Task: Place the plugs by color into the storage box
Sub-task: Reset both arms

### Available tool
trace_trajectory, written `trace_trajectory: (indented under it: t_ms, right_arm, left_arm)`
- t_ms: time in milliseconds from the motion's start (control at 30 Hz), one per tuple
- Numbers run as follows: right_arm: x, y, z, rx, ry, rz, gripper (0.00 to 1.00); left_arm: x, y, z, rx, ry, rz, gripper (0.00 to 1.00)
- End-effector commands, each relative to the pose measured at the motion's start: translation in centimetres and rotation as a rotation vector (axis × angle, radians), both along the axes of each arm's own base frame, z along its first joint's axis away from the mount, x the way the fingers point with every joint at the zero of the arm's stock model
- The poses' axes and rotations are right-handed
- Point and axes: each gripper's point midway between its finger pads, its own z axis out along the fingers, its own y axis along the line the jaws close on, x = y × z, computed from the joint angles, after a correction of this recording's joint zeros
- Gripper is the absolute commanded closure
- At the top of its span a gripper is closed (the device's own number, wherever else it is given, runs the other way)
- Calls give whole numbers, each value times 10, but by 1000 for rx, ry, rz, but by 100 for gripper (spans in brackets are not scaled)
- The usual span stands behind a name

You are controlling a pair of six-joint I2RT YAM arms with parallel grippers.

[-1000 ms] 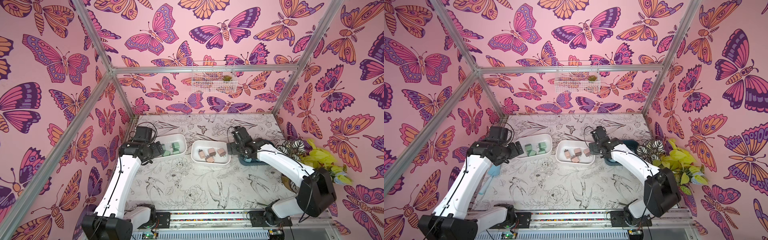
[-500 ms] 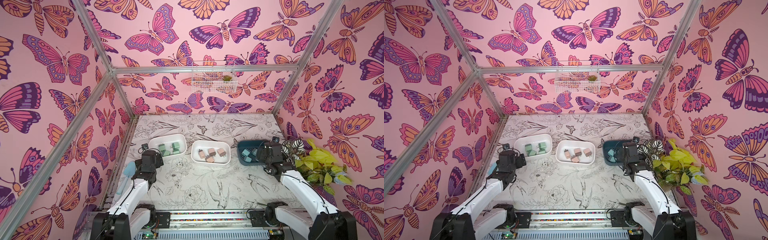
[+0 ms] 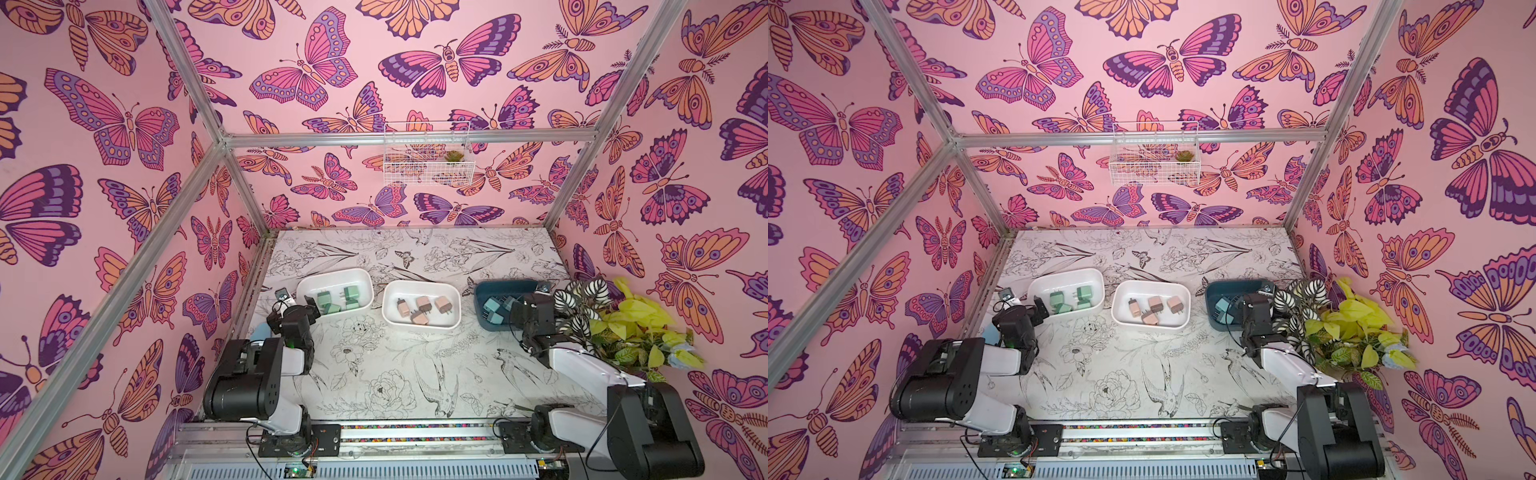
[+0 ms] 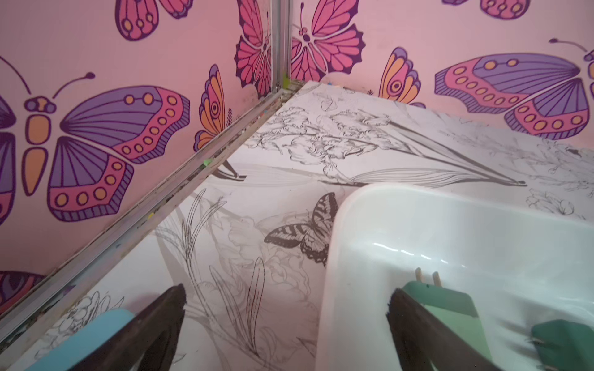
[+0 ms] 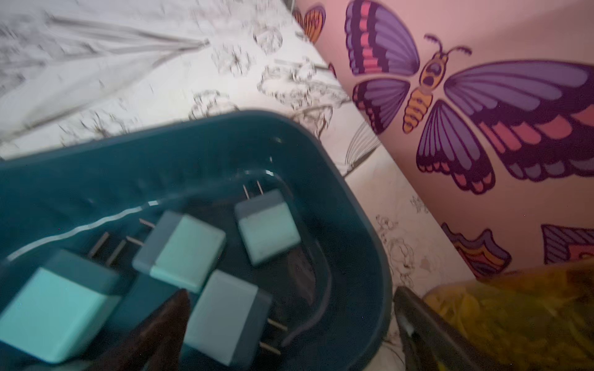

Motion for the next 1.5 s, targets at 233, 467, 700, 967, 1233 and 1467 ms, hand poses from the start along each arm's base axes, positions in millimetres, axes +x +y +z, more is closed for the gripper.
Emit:
trace_trajectory:
  t_ms: [233,467,700,967,1233,1467]
  right_arm:
    - [70,23,9,25,-164,137,1]
    - [61,28,-3,64,-185,188,1]
    - [63,29,3,43,-256,204,1]
    - [62,30,1,50,-215,203,1]
    - [62,30,1,52,-216,202,1]
    - [62,30,2,49,-220,204,1]
  left_arm:
    - [9,-5,6,22,-4,-14,0]
    - [9,-5,5,21,6,-13,0]
    - [10,-4,6,21,5,-12,0]
    - [10,0,4,21,13,1,0]
    - [18,11,8,21,26,28,0]
    - [14,10,10,21,8,27,0]
